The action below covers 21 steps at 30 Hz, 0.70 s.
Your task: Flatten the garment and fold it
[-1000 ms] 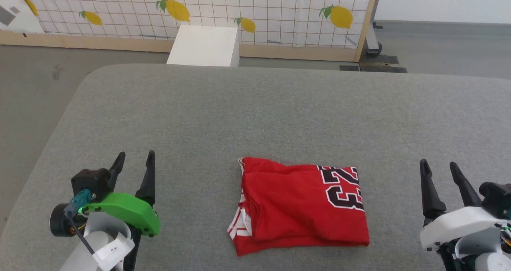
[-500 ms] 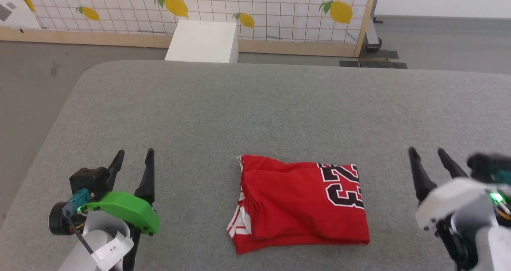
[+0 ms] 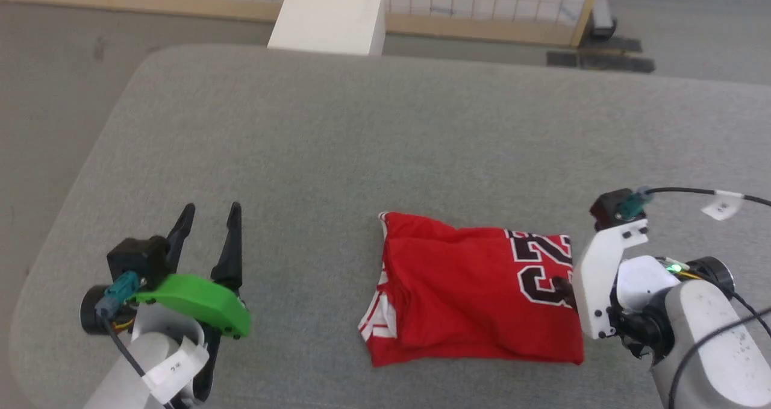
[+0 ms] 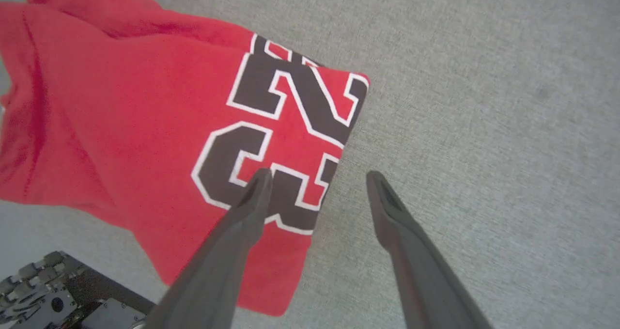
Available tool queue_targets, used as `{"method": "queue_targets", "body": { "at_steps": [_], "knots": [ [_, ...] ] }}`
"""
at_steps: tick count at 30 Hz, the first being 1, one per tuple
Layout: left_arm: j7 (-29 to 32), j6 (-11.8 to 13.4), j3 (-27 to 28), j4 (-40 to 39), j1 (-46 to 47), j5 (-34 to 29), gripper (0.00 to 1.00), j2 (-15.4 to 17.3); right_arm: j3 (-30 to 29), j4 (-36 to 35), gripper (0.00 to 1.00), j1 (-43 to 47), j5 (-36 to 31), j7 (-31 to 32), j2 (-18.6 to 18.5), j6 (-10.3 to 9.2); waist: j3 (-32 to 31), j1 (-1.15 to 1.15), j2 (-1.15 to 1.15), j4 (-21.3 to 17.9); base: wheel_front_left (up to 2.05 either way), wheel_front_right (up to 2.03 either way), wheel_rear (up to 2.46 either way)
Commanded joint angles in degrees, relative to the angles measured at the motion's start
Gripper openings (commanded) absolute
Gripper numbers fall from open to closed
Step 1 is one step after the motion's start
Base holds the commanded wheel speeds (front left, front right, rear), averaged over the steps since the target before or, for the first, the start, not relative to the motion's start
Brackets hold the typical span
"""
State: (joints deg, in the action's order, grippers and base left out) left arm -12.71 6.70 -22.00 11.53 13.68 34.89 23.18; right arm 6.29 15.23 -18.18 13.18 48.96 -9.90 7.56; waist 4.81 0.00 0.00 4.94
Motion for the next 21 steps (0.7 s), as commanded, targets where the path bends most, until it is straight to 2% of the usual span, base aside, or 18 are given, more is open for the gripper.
{"method": "queue_targets", "body": {
  "at_steps": [1, 10, 15, 16, 17, 18, 21],
  "knots": [
    [-0.3, 0.4, -0.1, -0.2, 1.3, 0.0, 1.0, -0.3, 0.6, 0.9, 1.0, -1.3, -0.6, 0.8, -0.3, -0.08, 3.4, 0.0, 0.0, 2.7, 0.0, 0.0, 0.0],
    [-1.0, 0.1, -0.9, 0.2, 3.8, -0.7, 1.0, -1.9, 4.5, 7.2, 1.0, -2.9, -2.3, 2.9, -1.0, -0.08, 6.9, 0.0, 0.0, 5.6, 0.0, 0.0, 0.0],
    [-1.3, -0.3, -1.0, 1.0, 4.3, -0.7, 1.0, -2.3, 6.4, 9.1, 1.0, -2.1, -0.5, 5.0, -1.6, -0.08, 7.3, 0.0, 0.0, 5.9, 0.0, 0.0, 0.0],
    [-1.3, -0.3, -0.9, 1.1, 4.4, -0.7, 1.0, -2.4, 6.5, 9.2, 0.89, -2.0, -0.1, 5.4, -1.7, -0.08, 7.4, 0.0, 0.0, 5.9, 0.0, 0.0, 0.0],
    [-1.4, -0.4, -0.9, 1.3, 4.5, -0.7, 1.0, -2.4, 6.5, 9.3, 0.27, -1.9, 0.4, 5.7, -1.8, -0.08, 7.4, 0.0, 0.0, 5.9, 0.0, 0.0, 0.0],
    [-1.4, -0.4, -0.9, 1.4, 4.5, -0.6, 1.0, -2.5, 6.6, 9.2, 0.0, -1.9, 0.7, 5.8, -1.9, -0.08, 7.3, 0.0, 0.0, 5.9, 0.0, 0.0, 0.0],
    [-1.6, -0.6, -0.7, 1.8, 4.6, -0.5, 1.0, -2.6, 6.3, 8.6, 0.0, -2.0, 1.8, 5.7, -2.7, -0.08, 7.2, 0.0, 0.0, 5.8, 0.0, 0.0, 0.0]
  ]
}}
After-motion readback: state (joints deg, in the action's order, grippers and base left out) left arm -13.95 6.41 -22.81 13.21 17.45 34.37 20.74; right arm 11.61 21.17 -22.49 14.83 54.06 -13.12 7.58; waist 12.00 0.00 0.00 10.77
